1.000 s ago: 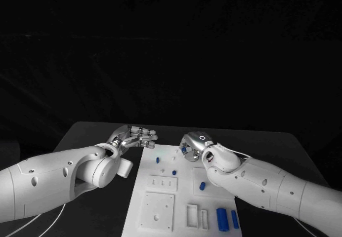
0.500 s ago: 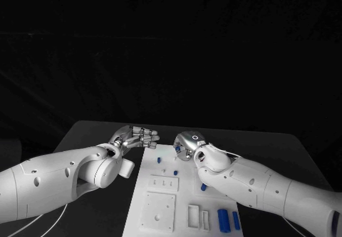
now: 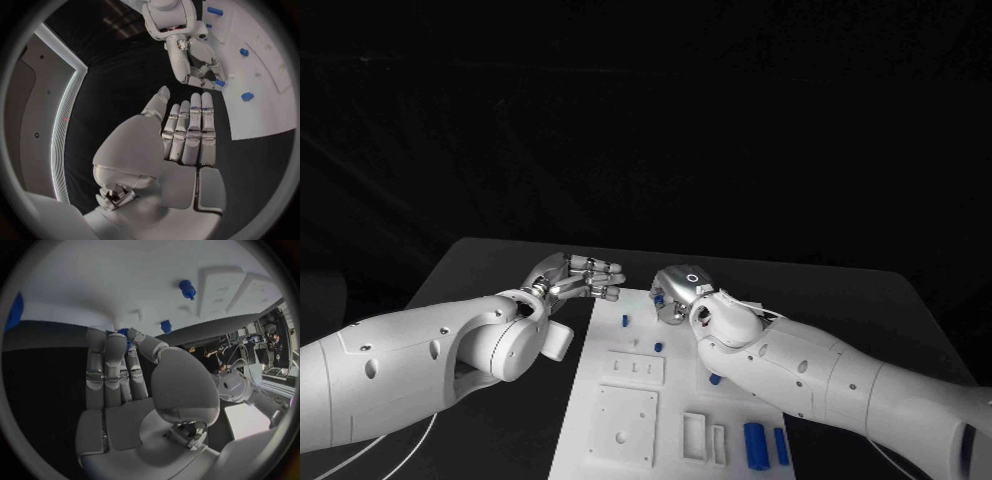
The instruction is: Assemble the parts on the task board
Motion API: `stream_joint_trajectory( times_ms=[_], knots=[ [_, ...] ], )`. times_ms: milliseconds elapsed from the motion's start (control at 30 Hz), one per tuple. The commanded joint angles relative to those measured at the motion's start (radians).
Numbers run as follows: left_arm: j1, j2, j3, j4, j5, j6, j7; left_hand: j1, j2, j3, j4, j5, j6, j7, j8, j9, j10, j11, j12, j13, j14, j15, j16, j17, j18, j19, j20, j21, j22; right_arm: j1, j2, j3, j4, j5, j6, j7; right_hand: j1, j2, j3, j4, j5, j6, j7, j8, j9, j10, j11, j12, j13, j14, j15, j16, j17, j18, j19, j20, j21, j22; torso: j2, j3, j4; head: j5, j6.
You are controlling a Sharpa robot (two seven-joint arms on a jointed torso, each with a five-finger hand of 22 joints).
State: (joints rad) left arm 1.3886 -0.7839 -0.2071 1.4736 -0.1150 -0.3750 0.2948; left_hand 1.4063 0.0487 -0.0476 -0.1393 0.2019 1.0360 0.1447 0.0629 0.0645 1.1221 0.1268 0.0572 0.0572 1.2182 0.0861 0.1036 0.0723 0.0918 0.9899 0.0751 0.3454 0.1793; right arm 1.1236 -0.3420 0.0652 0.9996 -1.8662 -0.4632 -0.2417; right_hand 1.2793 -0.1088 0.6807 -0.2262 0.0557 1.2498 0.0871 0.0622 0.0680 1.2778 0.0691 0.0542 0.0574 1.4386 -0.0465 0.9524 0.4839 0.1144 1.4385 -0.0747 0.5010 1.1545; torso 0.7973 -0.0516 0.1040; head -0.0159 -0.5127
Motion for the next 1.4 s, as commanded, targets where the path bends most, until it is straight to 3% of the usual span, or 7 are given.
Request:
stream_joint_trajectory(
  times_ms=[33,233,533,1100,1400],
  knots=[
    [0.004,-0.002,0.002,0.005,-0.004,0.012,0.005,-0.007,0.005,-0.004,-0.001,0.001,-0.006,0.000,0.000,0.001,-0.002,-0.001,0.003,0.001,-0.001,0.006,0.003,0.001,-0.015,0.007,0.000,-0.004,-0.001,-0.001,-0.007,0.000,0.006,-0.026,0.004,-0.020,0.002,0.000,0.007,0.001,0.004,0.006,-0.002,0.002,0.001,0.042,-0.032,0.004,0.002,-0.003,-0.007,0.002,-0.001,0.010,0.011,-0.001,-0.013,0.012,0.004,-0.0013,-0.0010,0.002,0.000],
    [0.006,-0.005,0.003,0.004,-0.005,0.011,0.004,-0.007,0.005,-0.004,-0.001,0.001,-0.006,0.000,0.000,0.001,-0.002,-0.001,0.003,0.001,-0.001,0.006,0.003,0.001,-0.015,0.007,0.000,-0.004,-0.001,-0.001,-0.017,0.000,0.018,-0.038,0.009,-0.041,0.002,-0.001,0.010,0.000,0.004,0.006,-0.002,0.001,0.001,0.042,-0.032,0.004,0.002,-0.003,-0.008,0.002,0.000,0.011,0.013,-0.002,-0.017,0.021,0.004,-0.0009,0.0008,-0.001,-0.004],
    [0.007,-0.007,0.003,0.001,-0.005,0.011,0.005,-0.006,0.005,-0.006,-0.004,0.001,-0.006,0.000,0.000,0.001,-0.002,-0.001,0.003,0.001,-0.001,0.006,0.003,0.001,-0.015,0.008,0.000,-0.004,-0.005,-0.001,-0.023,0.000,0.023,-0.049,0.011,-0.062,0.002,-0.005,0.015,0.000,0.004,0.008,-0.003,0.002,0.001,0.043,-0.032,0.004,0.002,-0.004,-0.008,0.003,0.000,0.011,0.016,-0.002,-0.023,0.033,0.006,-0.0013,-0.0013,-0.003,-0.003],
    [0.009,-0.004,0.003,0.001,-0.008,0.011,0.004,-0.006,0.005,-0.006,-0.004,0.001,-0.006,0.000,0.000,0.001,-0.002,-0.001,0.003,0.001,-0.001,0.006,0.003,0.001,-0.015,0.008,0.000,-0.004,-0.005,-0.001,0.007,0.000,-0.007,-0.028,0.013,-0.040,0.006,-0.007,0.009,0.009,0.001,-0.011,0.003,0.002,0.000,0.025,-0.027,0.004,0.003,0.000,-0.001,-0.011,-0.008,0.013,0.017,0.005,-0.076,0.037,0.010,-0.0062,0.0033,-0.004,-0.005],
    [0.010,-0.005,0.003,0.000,-0.008,0.011,0.003,-0.006,0.005,-0.006,-0.004,0.001,-0.006,0.000,0.000,0.001,-0.002,-0.001,0.003,0.001,-0.001,0.006,0.003,0.001,-0.015,0.008,0.000,-0.004,-0.005,-0.003,0.003,-0.001,-0.011,-0.018,0.032,-0.037,0.003,-0.007,0.007,0.011,0.002,-0.010,0.003,0.001,0.000,0.024,-0.027,0.004,0.002,-0.001,-0.001,-0.010,-0.007,0.012,0.019,0.005,-0.079,0.043,0.010,-0.0076,-0.0026,-0.006,-0.006]
  ],
)
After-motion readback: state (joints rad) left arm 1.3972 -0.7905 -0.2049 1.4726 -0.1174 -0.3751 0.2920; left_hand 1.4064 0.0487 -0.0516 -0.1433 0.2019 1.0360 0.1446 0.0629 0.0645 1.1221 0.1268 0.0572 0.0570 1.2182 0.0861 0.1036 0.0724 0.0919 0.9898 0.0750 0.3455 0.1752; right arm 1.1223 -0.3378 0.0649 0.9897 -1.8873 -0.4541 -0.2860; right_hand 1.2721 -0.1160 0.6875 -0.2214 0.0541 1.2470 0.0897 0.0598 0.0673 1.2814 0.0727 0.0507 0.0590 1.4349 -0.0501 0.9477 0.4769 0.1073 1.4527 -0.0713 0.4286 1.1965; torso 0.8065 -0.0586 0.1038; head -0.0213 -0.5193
